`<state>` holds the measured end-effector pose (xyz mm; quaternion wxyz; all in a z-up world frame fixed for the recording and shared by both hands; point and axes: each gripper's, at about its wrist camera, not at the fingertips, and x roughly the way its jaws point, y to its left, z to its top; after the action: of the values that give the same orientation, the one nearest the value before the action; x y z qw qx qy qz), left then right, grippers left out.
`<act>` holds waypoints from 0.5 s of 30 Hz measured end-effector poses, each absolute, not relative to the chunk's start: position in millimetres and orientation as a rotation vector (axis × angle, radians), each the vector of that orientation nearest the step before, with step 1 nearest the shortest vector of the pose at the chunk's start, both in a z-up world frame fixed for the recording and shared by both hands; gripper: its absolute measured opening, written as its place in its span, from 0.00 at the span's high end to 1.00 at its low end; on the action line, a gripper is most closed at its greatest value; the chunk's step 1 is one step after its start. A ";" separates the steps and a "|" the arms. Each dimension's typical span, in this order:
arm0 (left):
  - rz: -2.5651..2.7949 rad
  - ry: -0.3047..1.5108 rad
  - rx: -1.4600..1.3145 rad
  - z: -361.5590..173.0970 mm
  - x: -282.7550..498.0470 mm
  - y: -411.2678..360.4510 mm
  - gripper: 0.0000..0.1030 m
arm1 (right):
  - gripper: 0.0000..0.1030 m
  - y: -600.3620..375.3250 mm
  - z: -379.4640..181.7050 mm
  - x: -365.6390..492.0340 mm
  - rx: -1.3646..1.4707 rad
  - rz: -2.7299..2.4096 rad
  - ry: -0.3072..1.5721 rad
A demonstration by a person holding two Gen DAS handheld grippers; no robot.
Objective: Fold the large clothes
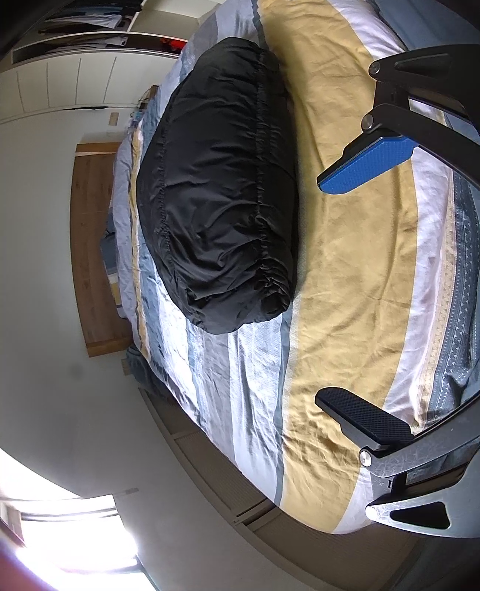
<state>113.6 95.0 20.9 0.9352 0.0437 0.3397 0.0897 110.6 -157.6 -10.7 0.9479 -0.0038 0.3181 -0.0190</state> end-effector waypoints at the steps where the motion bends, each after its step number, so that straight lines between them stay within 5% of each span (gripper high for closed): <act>1: 0.182 0.696 0.089 20.2 113.9 94.9 0.00 | 0.23 -158.8 -11.5 111.0 -0.007 -0.040 0.650; 15: 0.168 0.687 0.067 20.1 113.8 95.9 0.00 | 0.23 -170.2 -16.7 110.2 -0.003 -0.078 0.658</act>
<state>113.8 95.9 20.1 0.9376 0.0329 0.3361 0.0823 110.2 -170.2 -16.7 0.9456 -0.0012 0.3230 -0.0384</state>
